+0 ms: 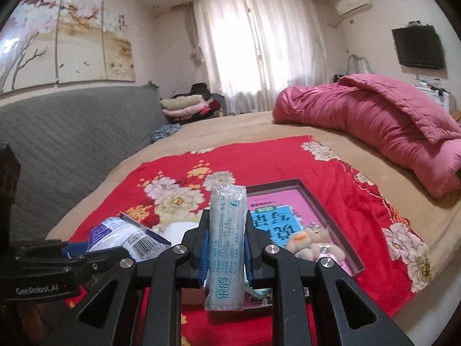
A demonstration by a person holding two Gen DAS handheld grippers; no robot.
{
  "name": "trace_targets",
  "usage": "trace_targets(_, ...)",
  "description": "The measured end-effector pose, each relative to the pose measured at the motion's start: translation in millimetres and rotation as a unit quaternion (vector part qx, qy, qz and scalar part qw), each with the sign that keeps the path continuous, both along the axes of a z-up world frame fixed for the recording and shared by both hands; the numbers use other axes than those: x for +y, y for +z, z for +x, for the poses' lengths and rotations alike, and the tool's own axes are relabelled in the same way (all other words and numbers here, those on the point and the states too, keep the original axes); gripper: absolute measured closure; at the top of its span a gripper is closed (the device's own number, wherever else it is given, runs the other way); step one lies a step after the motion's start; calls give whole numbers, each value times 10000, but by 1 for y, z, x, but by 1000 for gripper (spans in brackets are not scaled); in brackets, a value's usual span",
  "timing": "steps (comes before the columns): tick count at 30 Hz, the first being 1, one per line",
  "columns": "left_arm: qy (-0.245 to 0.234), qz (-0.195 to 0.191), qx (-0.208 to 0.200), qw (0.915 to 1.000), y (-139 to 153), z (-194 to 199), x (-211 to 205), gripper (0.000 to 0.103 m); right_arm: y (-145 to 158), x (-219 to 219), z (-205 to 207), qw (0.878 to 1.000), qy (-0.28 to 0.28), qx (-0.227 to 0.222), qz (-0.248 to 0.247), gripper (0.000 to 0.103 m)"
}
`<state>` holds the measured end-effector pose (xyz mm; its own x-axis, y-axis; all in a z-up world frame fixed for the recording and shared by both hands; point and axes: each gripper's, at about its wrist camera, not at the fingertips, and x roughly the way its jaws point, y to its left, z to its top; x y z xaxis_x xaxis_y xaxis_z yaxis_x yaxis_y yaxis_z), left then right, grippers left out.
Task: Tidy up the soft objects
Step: 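Carry the snack bag and white cylindrical pack over the pink tray with both tools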
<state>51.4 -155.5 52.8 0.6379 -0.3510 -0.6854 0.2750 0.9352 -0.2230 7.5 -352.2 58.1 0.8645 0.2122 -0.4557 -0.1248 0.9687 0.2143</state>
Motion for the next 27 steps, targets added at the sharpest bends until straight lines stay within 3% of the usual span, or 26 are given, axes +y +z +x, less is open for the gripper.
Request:
trace_targets(14,-374,-257,210,9987,-19,25,-56,62,-6,-46,-1,9978,-644,-51,170,82)
trace_targets(27,-852,214,191,9959,-61,36,-114,62,-28,-73,10,9951,-924,210,279,82)
